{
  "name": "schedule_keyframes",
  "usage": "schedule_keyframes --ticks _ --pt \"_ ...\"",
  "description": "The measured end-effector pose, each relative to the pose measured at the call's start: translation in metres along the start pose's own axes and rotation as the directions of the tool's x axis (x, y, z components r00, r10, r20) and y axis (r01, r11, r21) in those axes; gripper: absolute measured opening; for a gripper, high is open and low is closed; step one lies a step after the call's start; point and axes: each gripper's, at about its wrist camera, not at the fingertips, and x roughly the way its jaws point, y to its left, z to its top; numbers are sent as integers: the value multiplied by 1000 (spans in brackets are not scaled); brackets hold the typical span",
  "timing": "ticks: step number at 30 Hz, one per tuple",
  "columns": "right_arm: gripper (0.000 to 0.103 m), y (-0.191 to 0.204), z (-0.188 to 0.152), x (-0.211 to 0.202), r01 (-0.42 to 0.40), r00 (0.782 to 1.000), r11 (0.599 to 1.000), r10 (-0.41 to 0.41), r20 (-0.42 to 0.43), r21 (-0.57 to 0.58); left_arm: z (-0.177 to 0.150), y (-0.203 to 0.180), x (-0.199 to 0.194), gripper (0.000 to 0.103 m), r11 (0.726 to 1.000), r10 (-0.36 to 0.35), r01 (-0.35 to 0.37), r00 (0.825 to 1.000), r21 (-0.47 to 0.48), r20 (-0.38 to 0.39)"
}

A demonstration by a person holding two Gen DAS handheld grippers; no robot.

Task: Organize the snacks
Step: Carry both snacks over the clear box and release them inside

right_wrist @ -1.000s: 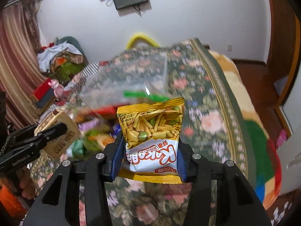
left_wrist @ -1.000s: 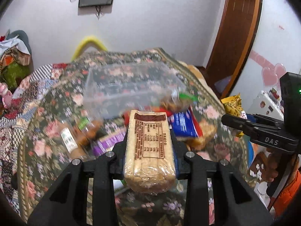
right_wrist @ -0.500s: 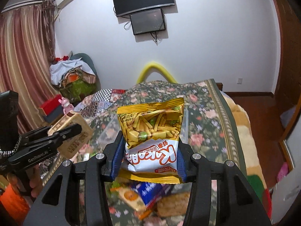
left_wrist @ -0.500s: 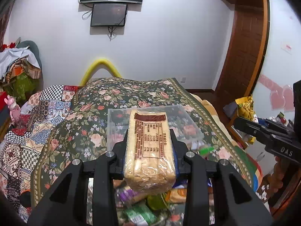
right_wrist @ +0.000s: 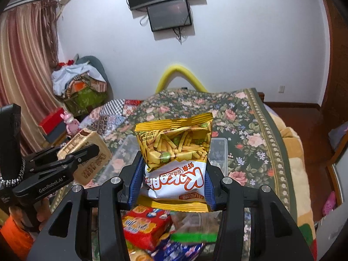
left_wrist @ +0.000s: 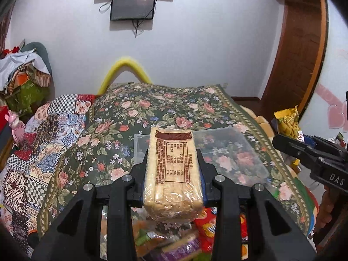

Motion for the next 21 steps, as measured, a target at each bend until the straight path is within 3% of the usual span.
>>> schedule_keyframes --ticks 10,21 --pt "44 -14 -1 60 14 989 1000 -17 -145 -18 -2 9 70 35 999 27 -24 993 26 -113" --pt "45 -15 -15 98 -19 954 999 7 -299 -37 -15 15 120 35 1000 -20 20 966 -2 -259"
